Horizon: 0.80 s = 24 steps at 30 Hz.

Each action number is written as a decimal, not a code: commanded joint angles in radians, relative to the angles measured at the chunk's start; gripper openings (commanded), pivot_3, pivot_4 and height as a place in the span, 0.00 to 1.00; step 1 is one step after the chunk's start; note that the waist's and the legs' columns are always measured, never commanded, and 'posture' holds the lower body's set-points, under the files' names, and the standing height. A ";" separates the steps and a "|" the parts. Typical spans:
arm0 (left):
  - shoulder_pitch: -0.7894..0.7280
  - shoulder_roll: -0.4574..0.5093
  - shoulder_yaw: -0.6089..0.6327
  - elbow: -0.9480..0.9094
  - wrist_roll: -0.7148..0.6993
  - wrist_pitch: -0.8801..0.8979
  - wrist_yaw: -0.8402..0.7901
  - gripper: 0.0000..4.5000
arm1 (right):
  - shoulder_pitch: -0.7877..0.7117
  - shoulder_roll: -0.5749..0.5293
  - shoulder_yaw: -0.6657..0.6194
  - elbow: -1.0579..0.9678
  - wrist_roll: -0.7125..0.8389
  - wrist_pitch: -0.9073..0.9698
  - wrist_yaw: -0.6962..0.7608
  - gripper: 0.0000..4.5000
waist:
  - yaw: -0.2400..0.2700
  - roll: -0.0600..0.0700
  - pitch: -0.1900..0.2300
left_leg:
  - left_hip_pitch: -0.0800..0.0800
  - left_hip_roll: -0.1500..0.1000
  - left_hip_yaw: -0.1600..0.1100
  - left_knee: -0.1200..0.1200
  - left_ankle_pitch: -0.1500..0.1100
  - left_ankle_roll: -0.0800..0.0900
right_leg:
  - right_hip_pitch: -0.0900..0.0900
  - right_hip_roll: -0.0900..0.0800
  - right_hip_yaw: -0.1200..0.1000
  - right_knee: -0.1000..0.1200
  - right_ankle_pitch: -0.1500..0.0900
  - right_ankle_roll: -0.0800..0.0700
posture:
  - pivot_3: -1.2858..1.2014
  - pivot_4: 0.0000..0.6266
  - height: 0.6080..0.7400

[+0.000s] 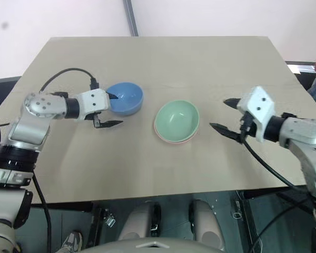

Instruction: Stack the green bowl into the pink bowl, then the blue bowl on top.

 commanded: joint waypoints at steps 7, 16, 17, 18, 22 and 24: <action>-0.082 0.011 -0.082 0.105 0.079 -0.119 -0.083 0.41 | 0.041 -0.021 -0.093 -0.090 0.073 0.011 -0.029 0.94 | -0.001 0.000 0.000 | 0.000 0.000 0.000 0.000 0.000 0.000 | 0.000 0.001 0.001 0.000 0.000 0.000 | 0.52 0.24 1.00; -0.175 -0.051 -0.044 0.036 -0.051 -0.116 -0.180 0.01 | 0.082 -0.031 -0.127 -0.115 0.093 0.023 -0.064 0.94 | 0.009 -0.001 0.000 | -0.002 0.000 0.000 0.001 0.000 0.000 | 0.000 0.000 0.000 0.000 0.000 0.000 | 0.52 0.24 1.00; -0.202 -0.063 -0.036 -0.002 -0.097 -0.084 -0.212 0.01 | 0.091 -0.033 -0.140 -0.120 0.097 0.028 -0.068 0.94 | 0.010 -0.001 0.000 | -0.002 0.000 0.000 0.002 0.000 0.000 | 0.000 0.000 0.000 0.000 0.000 0.000 | 0.52 0.24 1.00; -0.223 -0.071 -0.033 -0.028 -0.130 -0.053 -0.235 0.01 | 0.097 -0.034 -0.148 -0.124 0.099 0.031 -0.071 0.94 | 0.012 -0.001 0.001 | -0.003 0.000 -0.001 0.002 0.000 0.000 | 0.000 0.000 0.000 0.000 0.000 0.001 | 0.52 0.24 1.00; -0.297 -0.102 -0.037 -0.117 -0.222 0.039 -0.308 0.01 | 0.123 -0.035 -0.175 -0.143 0.107 0.040 -0.089 0.94 | 0.012 -0.001 0.001 | -0.004 -0.001 -0.002 0.003 0.000 0.000 | 0.000 0.000 -0.001 -0.001 0.002 0.004 | 0.52 0.24 1.00; -0.313 -0.123 -0.050 -0.151 -0.256 0.063 -0.335 0.01 | 0.141 -0.034 -0.194 -0.162 0.112 0.049 -0.100 0.94 | 0.009 0.000 0.000 | -0.003 -0.001 -0.001 0.003 0.000 0.000 | 0.000 0.001 0.000 -0.001 0.002 0.004 | 0.52 0.24 1.00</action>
